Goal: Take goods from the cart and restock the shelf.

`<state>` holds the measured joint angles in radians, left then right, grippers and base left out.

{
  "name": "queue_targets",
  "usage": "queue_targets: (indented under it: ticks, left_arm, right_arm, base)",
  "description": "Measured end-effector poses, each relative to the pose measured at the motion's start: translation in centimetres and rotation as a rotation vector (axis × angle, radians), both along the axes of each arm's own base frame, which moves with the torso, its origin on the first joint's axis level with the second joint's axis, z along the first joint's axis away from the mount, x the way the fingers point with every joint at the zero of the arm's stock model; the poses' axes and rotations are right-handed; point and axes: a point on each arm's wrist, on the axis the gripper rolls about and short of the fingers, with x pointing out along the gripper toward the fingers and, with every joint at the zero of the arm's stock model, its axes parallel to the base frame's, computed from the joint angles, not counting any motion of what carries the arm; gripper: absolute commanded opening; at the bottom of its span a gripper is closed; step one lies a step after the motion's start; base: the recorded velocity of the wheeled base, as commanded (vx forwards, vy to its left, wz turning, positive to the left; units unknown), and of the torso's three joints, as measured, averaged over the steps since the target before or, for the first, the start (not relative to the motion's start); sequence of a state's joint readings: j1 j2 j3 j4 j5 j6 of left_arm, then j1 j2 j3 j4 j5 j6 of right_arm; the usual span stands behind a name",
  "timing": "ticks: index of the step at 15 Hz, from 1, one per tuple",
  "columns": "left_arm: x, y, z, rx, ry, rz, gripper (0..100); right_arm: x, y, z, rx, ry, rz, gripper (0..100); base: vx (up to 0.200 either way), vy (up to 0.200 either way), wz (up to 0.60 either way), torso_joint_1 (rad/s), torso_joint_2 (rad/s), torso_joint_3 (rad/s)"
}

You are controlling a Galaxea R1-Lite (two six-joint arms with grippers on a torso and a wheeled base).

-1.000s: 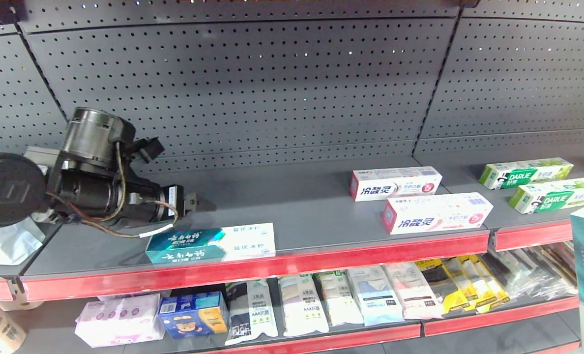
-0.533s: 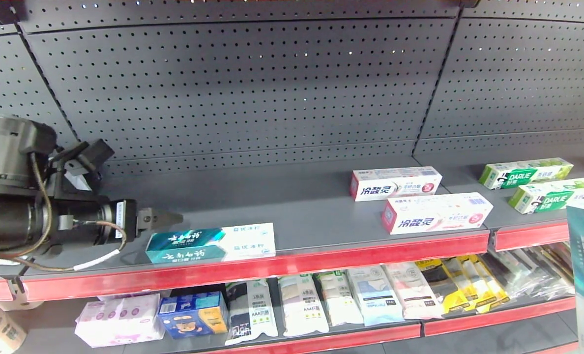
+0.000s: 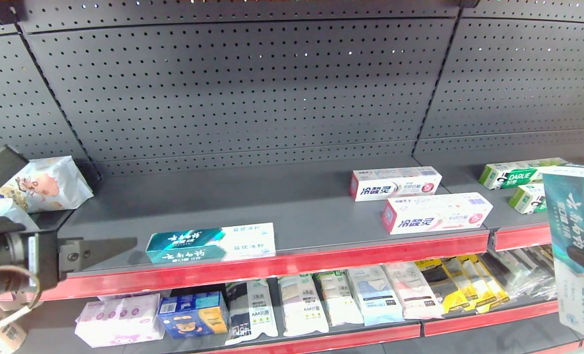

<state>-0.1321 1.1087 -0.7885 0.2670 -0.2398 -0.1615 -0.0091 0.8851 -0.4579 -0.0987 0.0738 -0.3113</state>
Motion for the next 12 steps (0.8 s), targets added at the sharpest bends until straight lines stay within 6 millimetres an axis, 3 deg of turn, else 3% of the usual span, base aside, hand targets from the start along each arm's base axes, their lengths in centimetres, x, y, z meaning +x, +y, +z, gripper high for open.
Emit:
queue_targets:
  ticks: [6,9,12]
  left_arm:
    - [-8.4,1.1,1.0,0.045,-0.16,-0.044,100]
    - [-12.9,1.7,0.1,0.082,-0.2,-0.069,100]
    - [-15.8,2.1,-0.8,0.107,-0.244,-0.076,100]
  right_arm:
    - [0.6,0.0,0.5,-0.035,-0.001,0.027,0]
    - [0.0,0.1,0.2,-0.032,-0.001,0.051,0]
    - [-0.3,0.2,-0.7,-0.029,0.037,0.058,0]
  base:
    - [0.0,0.0,0.0,0.0,0.0,0.0]
    - [0.0,0.0,0.0,0.0,0.0,0.0]
    - [0.0,0.0,0.0,0.0,0.0,0.0]
